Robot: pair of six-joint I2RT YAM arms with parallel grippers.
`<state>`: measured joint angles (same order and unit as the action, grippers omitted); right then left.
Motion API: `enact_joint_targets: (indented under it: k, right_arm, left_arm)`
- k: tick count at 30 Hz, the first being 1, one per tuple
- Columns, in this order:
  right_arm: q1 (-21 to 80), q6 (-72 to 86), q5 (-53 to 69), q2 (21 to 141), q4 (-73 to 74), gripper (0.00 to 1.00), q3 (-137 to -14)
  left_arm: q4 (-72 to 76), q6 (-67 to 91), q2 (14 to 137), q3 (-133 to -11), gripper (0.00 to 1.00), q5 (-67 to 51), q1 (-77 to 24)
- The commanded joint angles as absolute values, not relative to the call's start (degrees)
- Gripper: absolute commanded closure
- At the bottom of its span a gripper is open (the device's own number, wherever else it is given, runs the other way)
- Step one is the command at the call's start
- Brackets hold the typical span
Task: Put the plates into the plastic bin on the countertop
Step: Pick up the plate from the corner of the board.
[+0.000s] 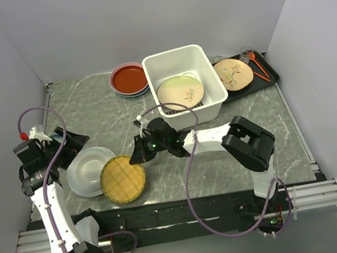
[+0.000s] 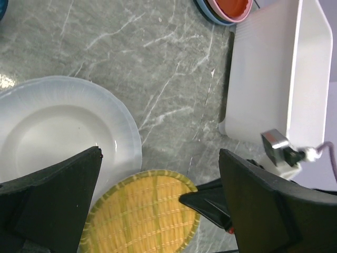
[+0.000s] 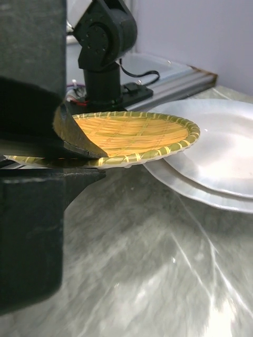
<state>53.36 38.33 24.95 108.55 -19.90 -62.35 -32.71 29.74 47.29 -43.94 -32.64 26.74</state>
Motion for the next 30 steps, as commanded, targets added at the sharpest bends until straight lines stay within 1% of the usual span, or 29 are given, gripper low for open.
enact_joint_targets:
  k: [1,12,17,21,24,30]
  right_arm:
    - [53.0,35.69,19.87,102.92,-14.51,0.99,-65.39]
    - [50.63,31.56,16.09,101.69,-0.35,1.0,-77.69]
    - [47.38,30.68,14.33,97.3,-0.35,1.0,-78.05]
    - [45.18,30.41,12.31,94.14,-0.35,1.0,-77.08]
    - [42.63,30.5,13.1,91.5,-1.4,1.0,-75.68]
    - [37.89,29.27,11.43,87.63,0.78,1.0,-76.64]
  left_arm:
    - [-28.83,30.06,48.69,-44.03,0.02,-32.26,26.46]
    - [-29.27,30.5,45.88,-44.03,0.01,-28.65,27.95]
    - [-28.92,30.32,46.93,-43.95,0.01,-29.71,29.88]
    - [-28.65,30.32,47.55,-43.77,0.01,-30.67,29.97]
    - [-28.39,30.23,47.55,-43.68,0.01,-31.37,29.88]
    - [-27.95,30.15,48.43,-43.51,0.01,-32.61,29.71]
